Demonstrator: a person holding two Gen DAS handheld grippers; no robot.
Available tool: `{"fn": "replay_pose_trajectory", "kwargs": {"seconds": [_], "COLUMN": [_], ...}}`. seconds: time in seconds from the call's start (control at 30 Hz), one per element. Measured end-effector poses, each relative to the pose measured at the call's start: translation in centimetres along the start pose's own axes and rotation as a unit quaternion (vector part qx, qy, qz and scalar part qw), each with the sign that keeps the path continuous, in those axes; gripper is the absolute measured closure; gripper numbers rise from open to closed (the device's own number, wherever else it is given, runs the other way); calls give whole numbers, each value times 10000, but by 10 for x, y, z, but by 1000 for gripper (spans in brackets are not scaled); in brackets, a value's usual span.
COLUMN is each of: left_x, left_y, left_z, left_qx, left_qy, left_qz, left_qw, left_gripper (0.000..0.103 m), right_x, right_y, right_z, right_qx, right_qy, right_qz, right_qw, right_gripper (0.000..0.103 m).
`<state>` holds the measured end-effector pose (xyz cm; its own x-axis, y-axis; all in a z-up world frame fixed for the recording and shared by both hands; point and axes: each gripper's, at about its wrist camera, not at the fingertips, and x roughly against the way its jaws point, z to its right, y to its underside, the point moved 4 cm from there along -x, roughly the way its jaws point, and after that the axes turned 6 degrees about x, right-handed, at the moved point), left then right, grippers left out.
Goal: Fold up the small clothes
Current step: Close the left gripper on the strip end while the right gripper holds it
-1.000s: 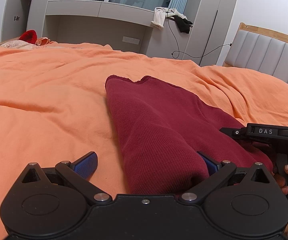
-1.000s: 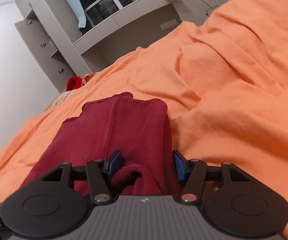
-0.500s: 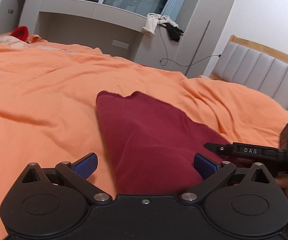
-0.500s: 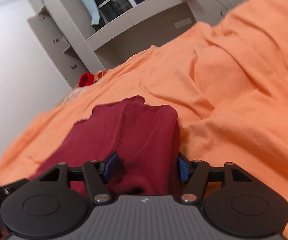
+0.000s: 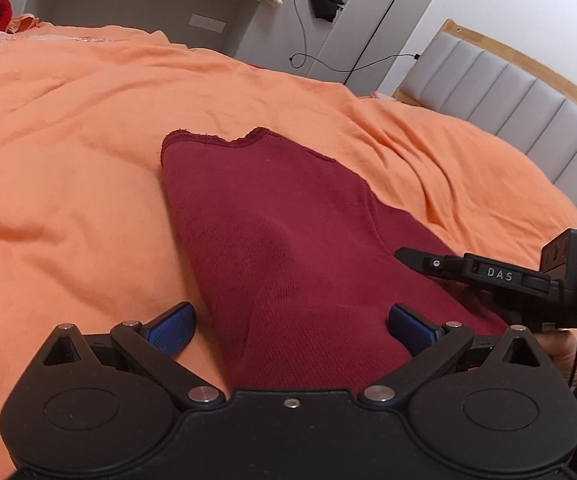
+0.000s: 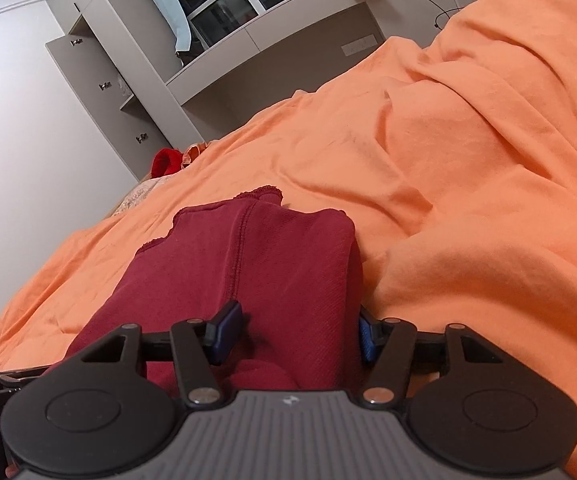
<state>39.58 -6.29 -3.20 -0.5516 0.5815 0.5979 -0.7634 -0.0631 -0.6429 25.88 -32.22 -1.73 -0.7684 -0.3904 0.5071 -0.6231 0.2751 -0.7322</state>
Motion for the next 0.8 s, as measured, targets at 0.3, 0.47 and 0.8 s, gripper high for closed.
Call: {"fn": "replay_pose_trajectory", "kwargs": {"seconds": [0.3, 0.47, 0.8], "left_x": [2, -1, -6], "left_y": [2, -1, -16], "left_z": [1, -3, -18], "left_qx": [180, 362, 744], "left_qy": [-43, 50, 253], "left_qz": [-64, -181, -347], "left_qw": [9998, 9992, 9963], "left_gripper": [0, 0, 1], "right_x": [-1, 0, 1], "right_y": [1, 1, 2], "right_z": [-2, -3, -4], "right_qx": [70, 105, 104], "right_qy": [100, 121, 138], "right_qz": [10, 21, 35], "right_qw": [9999, 9999, 9998], "right_gripper": [39, 40, 39]}}
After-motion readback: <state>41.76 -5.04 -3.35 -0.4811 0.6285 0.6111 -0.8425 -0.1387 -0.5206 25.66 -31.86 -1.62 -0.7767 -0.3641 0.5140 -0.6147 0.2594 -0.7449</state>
